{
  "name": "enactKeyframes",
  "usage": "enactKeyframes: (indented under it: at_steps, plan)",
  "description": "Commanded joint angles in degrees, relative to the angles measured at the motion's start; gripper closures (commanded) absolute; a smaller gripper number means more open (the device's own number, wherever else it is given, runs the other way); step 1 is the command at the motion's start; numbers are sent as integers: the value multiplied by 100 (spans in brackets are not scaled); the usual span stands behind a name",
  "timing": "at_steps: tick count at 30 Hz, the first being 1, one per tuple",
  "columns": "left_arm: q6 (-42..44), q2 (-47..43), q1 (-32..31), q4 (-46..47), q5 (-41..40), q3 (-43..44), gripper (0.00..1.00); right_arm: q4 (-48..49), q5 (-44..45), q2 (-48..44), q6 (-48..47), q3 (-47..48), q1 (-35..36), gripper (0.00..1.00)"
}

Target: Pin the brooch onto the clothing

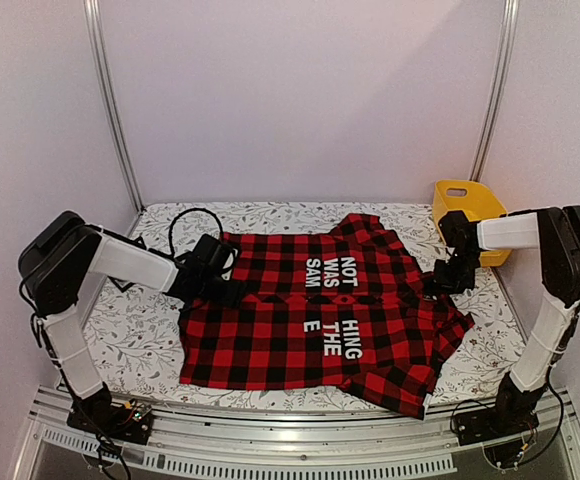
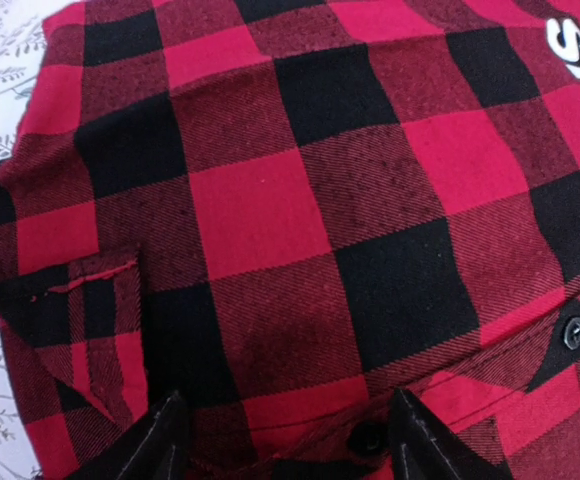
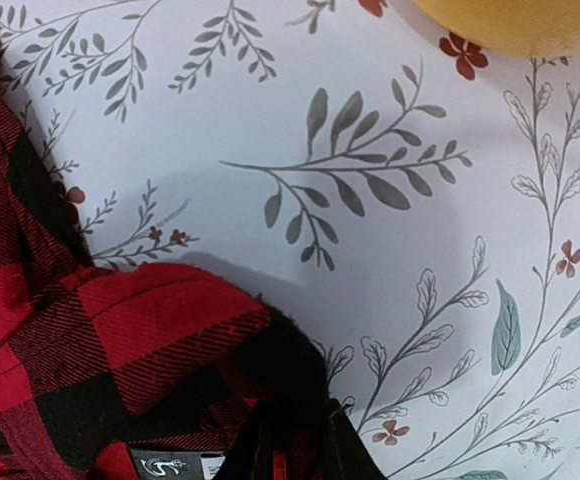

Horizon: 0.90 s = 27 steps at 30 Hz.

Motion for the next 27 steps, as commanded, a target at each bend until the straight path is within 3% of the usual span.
enactKeyframes:
  at_steps: [1, 6, 11, 16, 27]
  plan:
    - [129, -612, 127, -229, -181, -134, 32, -524, 363, -115, -217, 367, -101, 79]
    - [193, -1499, 571, -717, -137, 218, 26, -944, 564, -591, -344, 1043, 57, 51]
    - [-410, -1599, 1863, -1194, 330, 189, 16, -696, 326, -1068, -598, 1331, 444, 35]
    - [-1092, -1270, 2713, -885, 598, 231, 14, -340, -37, -1102, -892, 1369, 854, 30]
    - [-1574, -239, 3359, -895, -105, 873, 21, -235, -76, -902, -1054, 1171, 915, 30]
